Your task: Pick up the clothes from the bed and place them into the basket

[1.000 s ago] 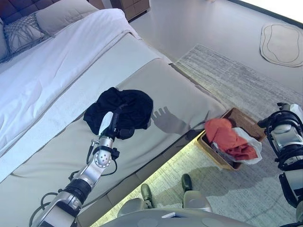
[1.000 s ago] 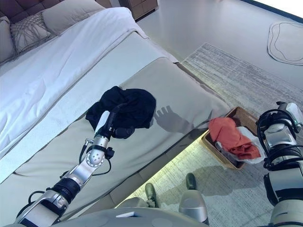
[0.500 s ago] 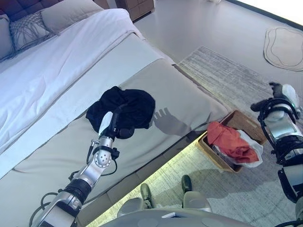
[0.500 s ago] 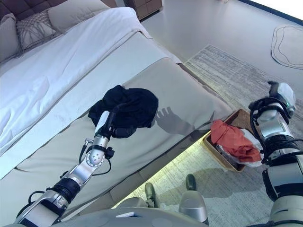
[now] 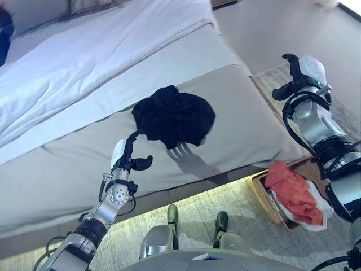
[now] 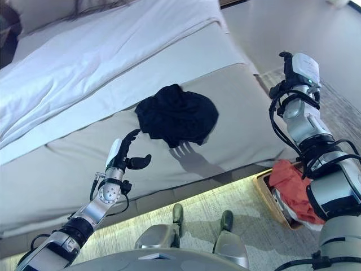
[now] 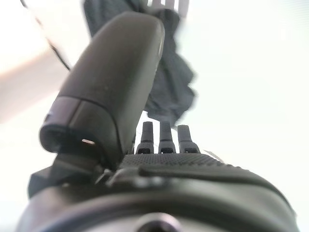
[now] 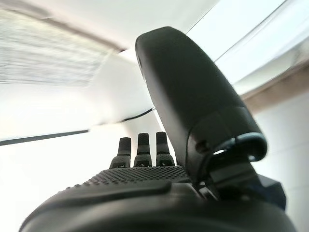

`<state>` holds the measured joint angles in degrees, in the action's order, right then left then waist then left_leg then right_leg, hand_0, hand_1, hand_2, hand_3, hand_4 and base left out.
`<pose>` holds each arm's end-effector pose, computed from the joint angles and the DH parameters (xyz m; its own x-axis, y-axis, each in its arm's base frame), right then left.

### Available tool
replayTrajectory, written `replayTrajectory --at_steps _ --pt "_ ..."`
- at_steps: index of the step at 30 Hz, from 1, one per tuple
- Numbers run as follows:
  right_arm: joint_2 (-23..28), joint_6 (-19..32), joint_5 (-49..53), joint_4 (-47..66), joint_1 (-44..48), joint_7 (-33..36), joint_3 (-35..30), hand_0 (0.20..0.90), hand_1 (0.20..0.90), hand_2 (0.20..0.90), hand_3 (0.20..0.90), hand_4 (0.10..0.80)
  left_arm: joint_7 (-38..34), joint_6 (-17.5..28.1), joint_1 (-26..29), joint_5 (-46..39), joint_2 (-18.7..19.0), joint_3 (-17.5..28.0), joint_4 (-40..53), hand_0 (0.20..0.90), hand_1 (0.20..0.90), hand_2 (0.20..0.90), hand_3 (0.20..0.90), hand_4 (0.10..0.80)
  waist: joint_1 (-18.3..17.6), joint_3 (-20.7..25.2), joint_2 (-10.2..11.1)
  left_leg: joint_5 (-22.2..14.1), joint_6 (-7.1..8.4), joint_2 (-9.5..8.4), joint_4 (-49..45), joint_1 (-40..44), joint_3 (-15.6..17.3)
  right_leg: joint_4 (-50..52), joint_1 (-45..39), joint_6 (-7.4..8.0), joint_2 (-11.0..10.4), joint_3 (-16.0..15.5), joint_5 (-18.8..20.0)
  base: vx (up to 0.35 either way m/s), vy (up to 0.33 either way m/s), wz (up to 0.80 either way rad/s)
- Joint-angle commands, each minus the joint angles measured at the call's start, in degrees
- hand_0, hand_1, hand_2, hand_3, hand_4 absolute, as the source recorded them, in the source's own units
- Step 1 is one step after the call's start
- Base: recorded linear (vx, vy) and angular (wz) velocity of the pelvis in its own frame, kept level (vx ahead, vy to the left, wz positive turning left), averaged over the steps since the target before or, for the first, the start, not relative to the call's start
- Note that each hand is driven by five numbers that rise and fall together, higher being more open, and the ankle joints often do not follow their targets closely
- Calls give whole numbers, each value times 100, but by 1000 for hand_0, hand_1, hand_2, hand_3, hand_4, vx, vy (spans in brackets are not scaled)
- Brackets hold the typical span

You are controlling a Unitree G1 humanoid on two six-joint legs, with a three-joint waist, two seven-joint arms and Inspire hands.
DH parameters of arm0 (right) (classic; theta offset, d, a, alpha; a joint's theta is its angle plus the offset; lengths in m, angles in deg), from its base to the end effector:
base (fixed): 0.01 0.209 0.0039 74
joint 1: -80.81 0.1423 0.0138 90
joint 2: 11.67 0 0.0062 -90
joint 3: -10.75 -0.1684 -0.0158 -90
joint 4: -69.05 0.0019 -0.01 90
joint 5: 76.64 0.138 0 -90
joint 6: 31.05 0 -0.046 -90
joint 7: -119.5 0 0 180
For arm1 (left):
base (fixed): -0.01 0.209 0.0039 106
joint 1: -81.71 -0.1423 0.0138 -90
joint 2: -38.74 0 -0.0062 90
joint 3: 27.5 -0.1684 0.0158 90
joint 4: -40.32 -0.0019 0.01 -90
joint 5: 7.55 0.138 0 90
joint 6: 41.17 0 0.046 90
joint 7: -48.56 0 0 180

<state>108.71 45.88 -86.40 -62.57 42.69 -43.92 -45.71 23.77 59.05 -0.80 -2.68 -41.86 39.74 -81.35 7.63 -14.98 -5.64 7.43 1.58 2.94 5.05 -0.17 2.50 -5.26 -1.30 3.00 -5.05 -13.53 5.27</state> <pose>0.3214 -0.2563 0.1792 0.9397 -0.2815 0.1944 0.2735 0.2768 -0.9212 0.1978 0.1953 -0.0086 0.9824 0.1294 -0.1347 -0.0191 0.7868 0.6170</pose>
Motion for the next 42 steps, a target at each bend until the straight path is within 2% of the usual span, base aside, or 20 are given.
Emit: replayTrajectory --at_steps 1,7,12,13,16,20,26,34,35,36,37,38,42 --pt "17 92 -320 -70 1512 173 624 900 900 900 900 800 -454 578 441 -76 500 119 355 900 900 900 900 800 331 -108 352 -651 93 -41 -385 -242 -234 954 300 -2 -613 -153 -638 -146 76 42" --pt "-347 34 -388 -887 2008 186 1060 900 900 900 900 800 -1098 738 654 813 786 -24 629 900 900 900 900 800 768 -585 153 -710 -11 -298 -873 -682 -660 1442 505 -46 -835 -478 -841 -25 70 41" --pt "-665 -29 -346 -1452 2338 183 1207 900 900 900 900 800 -1447 817 924 1237 1103 -199 926 900 900 900 900 800 1089 -967 33 -854 -126 -553 -1481 -1106 -911 2020 725 -108 -996 -714 -1032 35 57 36" --pt "-716 -64 -300 -1518 2398 213 1235 900 900 900 900 800 -1530 835 974 1336 1160 -202 994 900 900 900 900 800 1139 -1042 37 -1013 -136 -593 -1637 -1151 -927 2238 788 -79 -1023 -671 -1206 54 48 29" --pt "-850 -161 -147 -1713 2495 347 1171 900 900 900 900 800 -1635 862 1120 1356 1361 -196 1291 900 900 900 900 800 1263 -1341 -11 -1164 -252 -742 -2156 -1486 -948 2914 1133 -83 -1175 -707 -1329 -3 62 22" --pt "-1031 -317 -143 -1979 2517 438 968 900 900 900 900 800 -1772 887 1191 1041 1354 -145 1444 900 900 900 900 800 1345 -1481 -81 -1440 -410 -879 -2845 -2056 -938 3703 1668 -138 -1337 -674 -1540 11 81 17" --pt "-910 -541 -128 -2431 2630 284 935 900 900 900 900 800 -1793 929 903 912 1380 -24 1924 900 900 900 900 800 1451 -1481 -211 -1714 -544 -1018 -3682 -2976 -919 4654 2633 -196 -1401 -589 -1732 -8 48 7" --pt "-639 -771 9 -2882 3143 -126 1319 900 900 900 900 800 -1820 994 677 813 1394 -113 2352 900 900 900 900 800 1514 -1481 -409 -1813 -639 -1160 -4282 -3804 -863 5367 3552 -259 -1382 -436 -1950 -64 23 1" --pt "-613 -779 98 -2927 3180 -194 1342 799 799 799 782 682 -1816 1003 673 745 1427 -125 2365 900 900 900 900 800 1514 -1481 -423 -1832 -645 -1176 -4372 -3880 -862 5465 3644 -266 -1376 -405 -1965 -57 -12 -2" --pt "-582 -775 150 -2936 3198 -219 1350 752 752 752 727 627 -1797 1015 676 690 1445 -110 2371 900 900 900 900 800 1517 -1481 -412 -1842 -650 -1180 -4406 -3914 -867 5507 3682 -267 -1380 -398 -1983 -50 -28 -2" --pt "-562 -777 167 -2933 3209 -233 1357 571 571 571 516 416 -1786 1022 669 643 1464 -89 2388 900 900 900 900 800 1512 -1481 -400 -1851 -651 -1184 -4444 -3939 -867 5525 3702 -270 -1372 -386 -1986 -40 -24 -1" --pt "-539 -761 185 -2930 3218 -271 1361 300 300 300 200 100 -1802 1059 652 606 1454 -67 2393 900 900 900 900 800 1505 -1481 -394 -1866 -655 -1182 -4474 -3956 -870 5557 3726 -275 -1364 -382 -2002 -34 -9 3" --pt "-485 -668 289 -2929 3152 -80 1292 300 300 300 200 100 -1790 1107 599 639 1430 -39 2389 900 900 900 900 800 1471 -1481 -382 -1884 -679 -1145 -4492 -3925 -842 5622 3736 -273 -1334 -366 -2030 -6 -10 0"
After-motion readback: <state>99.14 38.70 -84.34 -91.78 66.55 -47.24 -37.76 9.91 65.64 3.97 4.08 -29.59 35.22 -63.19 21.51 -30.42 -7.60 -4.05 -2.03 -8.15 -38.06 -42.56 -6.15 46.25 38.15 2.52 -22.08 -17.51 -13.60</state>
